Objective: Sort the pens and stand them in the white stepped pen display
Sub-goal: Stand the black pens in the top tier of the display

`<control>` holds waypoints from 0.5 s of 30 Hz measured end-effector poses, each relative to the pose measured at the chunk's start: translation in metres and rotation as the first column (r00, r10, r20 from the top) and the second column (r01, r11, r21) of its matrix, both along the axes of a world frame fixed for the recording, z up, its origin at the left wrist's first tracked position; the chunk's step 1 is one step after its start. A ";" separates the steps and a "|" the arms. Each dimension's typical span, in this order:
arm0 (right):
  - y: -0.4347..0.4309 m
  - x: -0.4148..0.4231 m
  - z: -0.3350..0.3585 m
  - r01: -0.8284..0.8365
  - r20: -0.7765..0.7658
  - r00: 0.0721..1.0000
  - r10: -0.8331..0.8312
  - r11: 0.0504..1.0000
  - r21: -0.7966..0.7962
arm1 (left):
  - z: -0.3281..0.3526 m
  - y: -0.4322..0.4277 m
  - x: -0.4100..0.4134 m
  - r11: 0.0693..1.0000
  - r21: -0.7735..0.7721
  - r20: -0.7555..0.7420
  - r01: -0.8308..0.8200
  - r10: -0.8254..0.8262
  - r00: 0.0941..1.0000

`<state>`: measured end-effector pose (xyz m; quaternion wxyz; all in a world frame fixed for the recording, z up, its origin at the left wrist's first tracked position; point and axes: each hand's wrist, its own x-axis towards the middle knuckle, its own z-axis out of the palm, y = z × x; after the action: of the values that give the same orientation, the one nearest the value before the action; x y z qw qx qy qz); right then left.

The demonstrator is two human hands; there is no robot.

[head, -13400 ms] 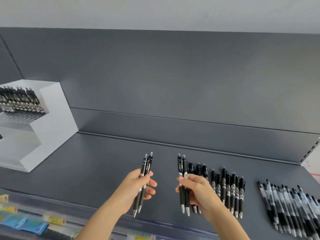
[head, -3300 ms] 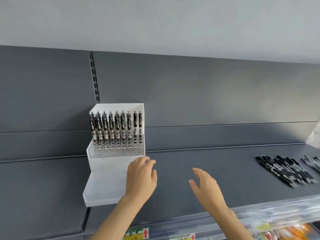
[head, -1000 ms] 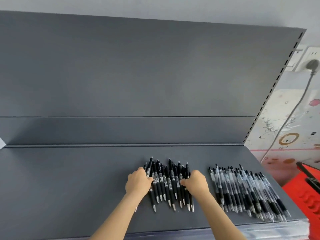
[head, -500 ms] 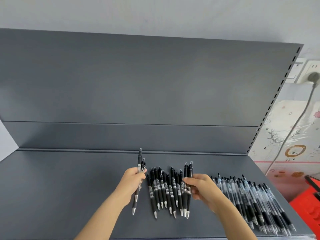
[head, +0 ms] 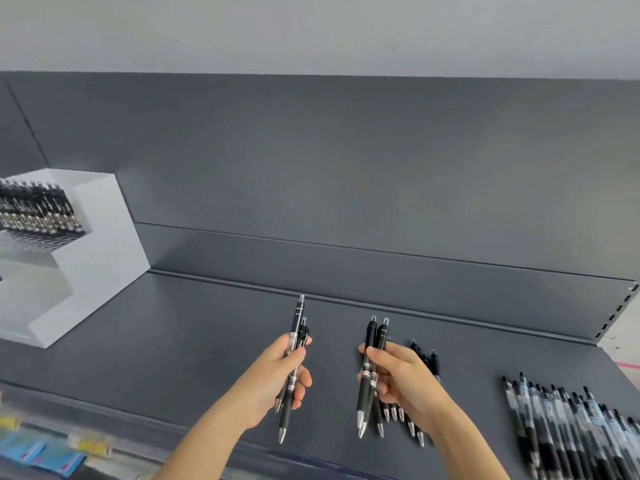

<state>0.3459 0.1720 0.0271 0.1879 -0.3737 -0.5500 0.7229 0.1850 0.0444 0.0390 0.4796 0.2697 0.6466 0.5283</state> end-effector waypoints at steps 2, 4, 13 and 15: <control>-0.010 -0.017 0.006 -0.034 -0.005 0.999 0.035 0.999 0.011 | 0.003 -0.015 -0.014 1.000 0.016 -0.027 -0.011 0.011 1.000; -0.023 -0.037 0.011 -0.073 -0.005 0.997 0.073 0.997 0.028 | 0.005 -0.032 -0.032 1.000 0.016 -0.059 -0.026 0.027 0.998; -0.125 -0.169 0.022 -0.232 0.039 0.973 0.229 0.969 0.080 | 0.007 -0.148 -0.147 0.987 -0.001 -0.088 -0.163 0.163 0.983; -0.149 -0.202 0.026 -0.259 0.037 0.966 0.257 0.960 0.103 | 0.010 -0.173 -0.172 0.983 0.013 -0.032 -0.186 0.186 0.982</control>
<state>0.1441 0.0229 0.0527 0.1053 -0.2966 -0.6341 0.7063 0.0135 -0.1285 0.0491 0.4161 0.2194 0.6741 0.5696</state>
